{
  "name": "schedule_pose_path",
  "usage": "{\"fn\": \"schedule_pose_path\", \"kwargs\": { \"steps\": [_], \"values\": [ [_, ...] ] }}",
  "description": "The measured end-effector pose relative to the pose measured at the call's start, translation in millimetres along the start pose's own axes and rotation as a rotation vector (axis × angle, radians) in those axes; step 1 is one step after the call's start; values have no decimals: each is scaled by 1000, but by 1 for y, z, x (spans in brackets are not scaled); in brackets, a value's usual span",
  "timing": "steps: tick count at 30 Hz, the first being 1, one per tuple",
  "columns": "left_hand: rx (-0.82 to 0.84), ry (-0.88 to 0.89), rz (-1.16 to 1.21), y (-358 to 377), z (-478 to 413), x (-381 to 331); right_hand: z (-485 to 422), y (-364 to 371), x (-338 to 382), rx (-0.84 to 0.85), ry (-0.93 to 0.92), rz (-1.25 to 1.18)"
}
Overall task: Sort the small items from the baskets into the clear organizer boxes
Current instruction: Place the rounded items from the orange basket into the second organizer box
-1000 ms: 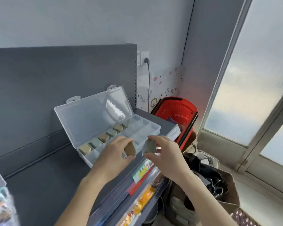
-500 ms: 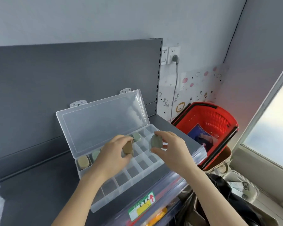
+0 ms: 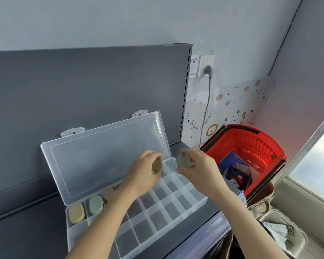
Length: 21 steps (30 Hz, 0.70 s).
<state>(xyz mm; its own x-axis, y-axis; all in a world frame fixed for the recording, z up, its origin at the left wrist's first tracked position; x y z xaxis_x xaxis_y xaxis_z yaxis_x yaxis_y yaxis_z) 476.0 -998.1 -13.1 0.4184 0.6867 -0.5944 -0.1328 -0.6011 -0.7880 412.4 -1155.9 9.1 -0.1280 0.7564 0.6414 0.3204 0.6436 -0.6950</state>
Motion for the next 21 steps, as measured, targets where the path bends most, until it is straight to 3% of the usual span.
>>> {"fn": "schedule_pose_path", "kwargs": {
  "steps": [11,21],
  "values": [
    [149,-179,-106,39,-35,15,-53,6,-33,112,-92,-51],
    [142,-174,-169,41,-31,22,-70,43,-54,318,-151,-41]
  ]
}}
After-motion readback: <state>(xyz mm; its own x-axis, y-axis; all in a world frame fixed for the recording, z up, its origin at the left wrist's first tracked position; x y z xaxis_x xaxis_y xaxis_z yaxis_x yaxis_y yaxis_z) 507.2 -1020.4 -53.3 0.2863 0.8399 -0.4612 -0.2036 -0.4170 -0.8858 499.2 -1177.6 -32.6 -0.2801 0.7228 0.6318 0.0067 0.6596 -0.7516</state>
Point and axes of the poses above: each hand's wrist, its own z-axis away from the middle knuckle, its own y-axis out of the palm, x = y × z, the point moved 6 cm from there along -z, towards the middle knuckle, and after that the axes turned 6 degrees about -y, right-handed, at the moved point
